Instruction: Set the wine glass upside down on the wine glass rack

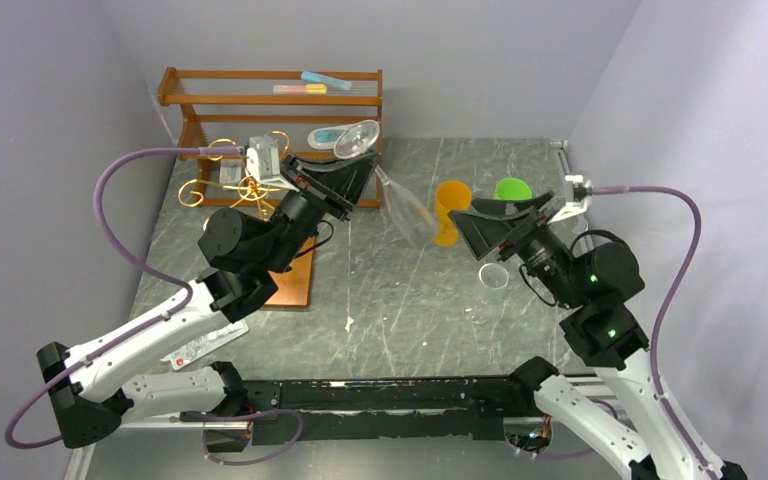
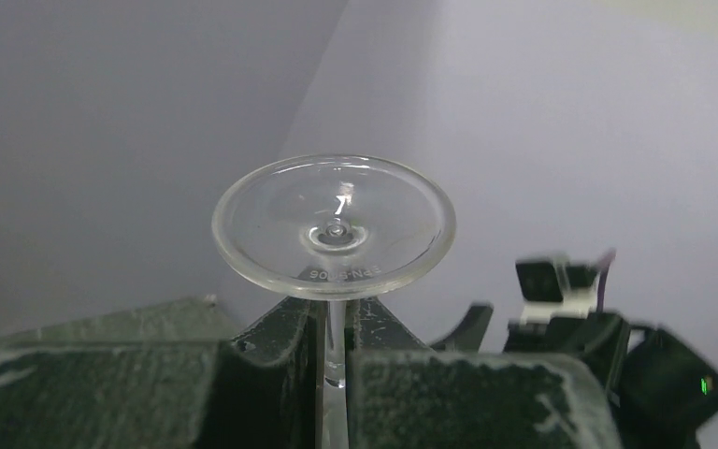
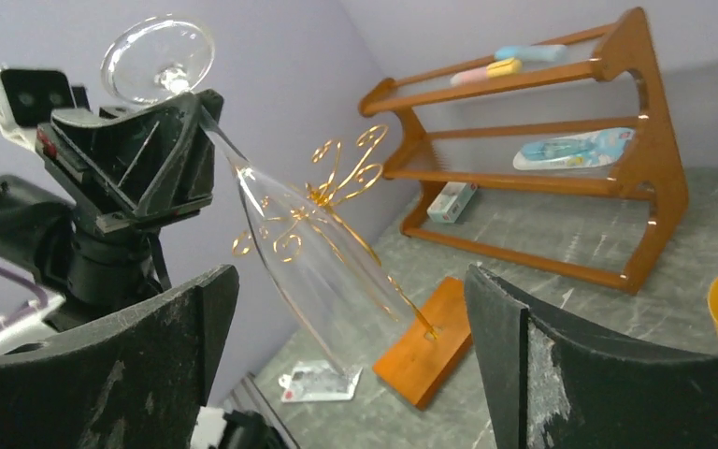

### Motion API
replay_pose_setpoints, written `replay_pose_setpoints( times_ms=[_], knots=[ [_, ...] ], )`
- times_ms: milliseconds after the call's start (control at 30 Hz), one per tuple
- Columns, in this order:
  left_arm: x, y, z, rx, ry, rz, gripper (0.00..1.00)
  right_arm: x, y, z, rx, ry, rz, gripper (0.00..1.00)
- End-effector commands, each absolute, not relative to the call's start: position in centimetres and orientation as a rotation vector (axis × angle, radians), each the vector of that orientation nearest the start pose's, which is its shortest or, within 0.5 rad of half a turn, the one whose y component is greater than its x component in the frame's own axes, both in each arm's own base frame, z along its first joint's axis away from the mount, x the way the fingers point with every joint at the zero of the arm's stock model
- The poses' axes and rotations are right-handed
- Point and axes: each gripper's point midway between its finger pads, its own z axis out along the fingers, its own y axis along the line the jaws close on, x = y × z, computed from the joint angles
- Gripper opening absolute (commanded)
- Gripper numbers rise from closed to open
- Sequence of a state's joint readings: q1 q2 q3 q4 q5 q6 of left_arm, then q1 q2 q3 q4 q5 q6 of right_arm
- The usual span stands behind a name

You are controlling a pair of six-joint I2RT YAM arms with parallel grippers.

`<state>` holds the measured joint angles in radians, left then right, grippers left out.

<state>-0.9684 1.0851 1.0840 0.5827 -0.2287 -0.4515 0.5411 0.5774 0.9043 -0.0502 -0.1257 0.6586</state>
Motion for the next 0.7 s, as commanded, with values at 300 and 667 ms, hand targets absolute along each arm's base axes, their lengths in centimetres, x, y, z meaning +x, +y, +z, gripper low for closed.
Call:
replay_pose_setpoints(
  times_ms=[300, 667],
  knots=[
    [14.1, -32.4, 48.9, 0.675, 1.175, -1.334, 0.05, 14.4, 25.7, 43.9, -0.766, 1.247, 1.442, 0.72],
    [13.8, -33.3, 47.8, 0.684, 1.211, -1.394, 0.05, 13.3, 27.4, 43.5, -0.805, 1.218, 1.588, 0.56]
  ],
)
